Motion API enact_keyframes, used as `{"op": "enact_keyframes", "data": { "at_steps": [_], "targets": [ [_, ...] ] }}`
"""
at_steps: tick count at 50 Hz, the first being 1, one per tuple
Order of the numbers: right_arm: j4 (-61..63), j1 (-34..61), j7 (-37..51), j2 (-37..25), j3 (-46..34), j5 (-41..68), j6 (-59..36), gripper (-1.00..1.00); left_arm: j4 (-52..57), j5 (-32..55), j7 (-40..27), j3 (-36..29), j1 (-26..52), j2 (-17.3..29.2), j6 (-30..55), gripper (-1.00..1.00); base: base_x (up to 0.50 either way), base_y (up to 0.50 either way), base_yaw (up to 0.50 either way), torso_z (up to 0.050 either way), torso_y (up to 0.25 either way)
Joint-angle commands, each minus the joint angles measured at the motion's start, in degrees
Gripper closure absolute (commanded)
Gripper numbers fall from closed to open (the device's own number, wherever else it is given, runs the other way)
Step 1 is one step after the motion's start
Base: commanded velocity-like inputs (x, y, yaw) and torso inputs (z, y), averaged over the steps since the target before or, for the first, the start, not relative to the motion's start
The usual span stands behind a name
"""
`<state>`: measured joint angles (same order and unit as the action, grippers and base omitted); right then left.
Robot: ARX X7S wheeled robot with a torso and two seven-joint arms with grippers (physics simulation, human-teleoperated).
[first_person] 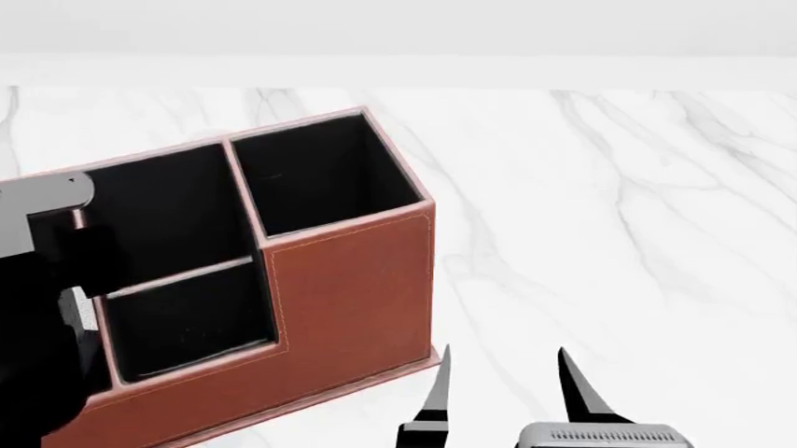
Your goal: Pick up the book and place it in the left compartment of the caddy.
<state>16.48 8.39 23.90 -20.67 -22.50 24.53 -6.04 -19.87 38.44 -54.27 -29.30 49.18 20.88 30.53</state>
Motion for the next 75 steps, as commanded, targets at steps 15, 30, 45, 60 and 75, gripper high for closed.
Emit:
{"op": "enact_keyframes", "data": {
  "at_steps": [15,30,45,60,75],
  "targets": [
    [0.41,-0.04,0.49,-0.32,-0.11,0.05,0.20,-1.00,23.86,3.39,-7.54,1.02,-10.08,6.11,4.09,-1.00,0.00,0.00,0.00,0.000,0.000],
    [1.59,0.29,1.34,-0.71,-0.16,-0.37,-0.24,-1.00,33.01,2.22,-7.56,0.06,-16.01,9.03,0.99,-1.00,0.00,0.00,0.00,0.000,0.000],
    [6.03,0.39,3.20,-2.39,1.49,0.47,-1.58,-1.00,42.22,-7.56,-9.76,-4.71,-21.95,12.66,-4.45,-1.00,0.00,0.00,0.00,0.000,0.000],
    [10.51,0.41,4.86,-4.16,2.43,0.35,-2.94,-1.00,44.78,-17.49,-9.79,-10.45,-25.89,13.42,-10.50,-1.00,0.00,0.00,0.00,0.000,0.000],
    [14.64,0.40,6.17,-5.48,2.72,0.05,-4.21,-1.00,51.97,-23.60,-11.98,-12.91,-28.12,15.26,-12.04,-1.00,0.00,0.00,0.00,0.000,0.000]
  ]
}}
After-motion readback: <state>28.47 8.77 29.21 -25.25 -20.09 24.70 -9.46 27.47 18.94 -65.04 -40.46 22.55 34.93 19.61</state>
